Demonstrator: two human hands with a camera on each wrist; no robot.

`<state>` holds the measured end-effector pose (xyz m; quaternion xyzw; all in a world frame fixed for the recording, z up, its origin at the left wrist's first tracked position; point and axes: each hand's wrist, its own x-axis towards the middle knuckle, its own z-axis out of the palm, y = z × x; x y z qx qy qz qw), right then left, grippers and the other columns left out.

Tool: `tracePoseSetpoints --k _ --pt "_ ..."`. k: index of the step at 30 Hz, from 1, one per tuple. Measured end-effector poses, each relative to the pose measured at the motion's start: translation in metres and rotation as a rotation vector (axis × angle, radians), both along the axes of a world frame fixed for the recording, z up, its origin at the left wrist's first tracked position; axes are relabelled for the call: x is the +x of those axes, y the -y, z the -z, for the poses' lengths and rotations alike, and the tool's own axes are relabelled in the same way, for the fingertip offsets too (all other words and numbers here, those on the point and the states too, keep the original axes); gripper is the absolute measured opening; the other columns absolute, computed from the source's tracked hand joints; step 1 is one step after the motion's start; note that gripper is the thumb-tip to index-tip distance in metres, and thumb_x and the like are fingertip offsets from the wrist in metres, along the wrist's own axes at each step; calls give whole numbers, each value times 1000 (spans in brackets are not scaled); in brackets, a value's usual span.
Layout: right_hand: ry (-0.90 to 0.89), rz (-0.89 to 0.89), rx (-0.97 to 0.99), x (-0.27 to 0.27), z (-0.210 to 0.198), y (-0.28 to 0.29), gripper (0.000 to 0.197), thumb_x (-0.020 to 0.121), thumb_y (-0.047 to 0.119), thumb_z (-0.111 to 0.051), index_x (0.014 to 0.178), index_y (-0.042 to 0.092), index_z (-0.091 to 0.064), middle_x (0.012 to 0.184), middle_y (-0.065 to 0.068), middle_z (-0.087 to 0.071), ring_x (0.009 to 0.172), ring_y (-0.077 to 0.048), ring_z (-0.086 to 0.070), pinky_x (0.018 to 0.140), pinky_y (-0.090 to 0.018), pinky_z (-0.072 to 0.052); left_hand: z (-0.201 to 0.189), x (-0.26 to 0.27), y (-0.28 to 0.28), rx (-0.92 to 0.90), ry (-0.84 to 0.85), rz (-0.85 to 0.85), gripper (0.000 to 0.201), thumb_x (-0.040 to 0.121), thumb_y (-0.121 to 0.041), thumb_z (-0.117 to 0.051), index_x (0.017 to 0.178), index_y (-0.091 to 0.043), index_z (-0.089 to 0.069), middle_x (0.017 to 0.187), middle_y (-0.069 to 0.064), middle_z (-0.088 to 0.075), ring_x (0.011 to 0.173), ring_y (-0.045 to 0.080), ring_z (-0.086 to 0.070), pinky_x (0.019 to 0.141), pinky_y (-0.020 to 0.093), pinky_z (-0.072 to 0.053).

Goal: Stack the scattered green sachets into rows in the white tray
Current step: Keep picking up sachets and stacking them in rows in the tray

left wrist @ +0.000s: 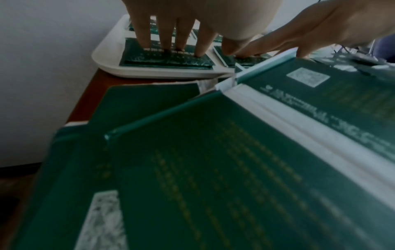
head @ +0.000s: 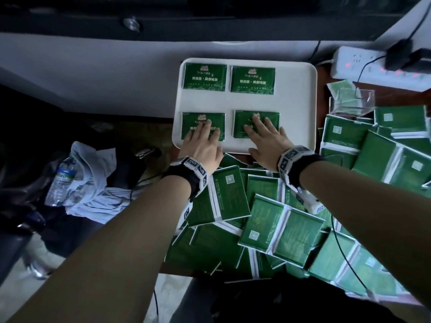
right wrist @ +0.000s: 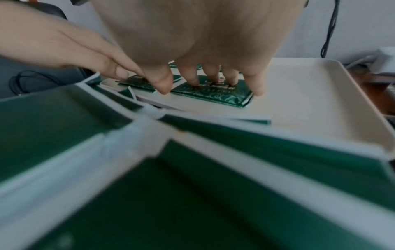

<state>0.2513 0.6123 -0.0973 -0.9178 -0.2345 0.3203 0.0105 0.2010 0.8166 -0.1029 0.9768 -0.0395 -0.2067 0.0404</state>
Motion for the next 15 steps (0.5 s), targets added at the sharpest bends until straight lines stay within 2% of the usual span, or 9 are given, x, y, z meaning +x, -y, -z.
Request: tracePoseSetpoints --k 6,15 --pt "-11 12 -1 3 4 -5 70 102 46 -34 158 29 5 161 0 25 150 -29 14 120 -59 -8 8 13 -9 -32 -61 13 63 103 -39 -33 157 -18 -9 165 8 7 151 27 -1 121 51 -14" --pt "1 45 29 24 6 -16 70 102 43 -37 158 29 3 162 0 24 150 -29 14 119 -60 -8 8 46 -14 -73 -58 -5 67 99 -32 -38 157 -19 -10 165 6 7 152 24 1 122 50 -13"
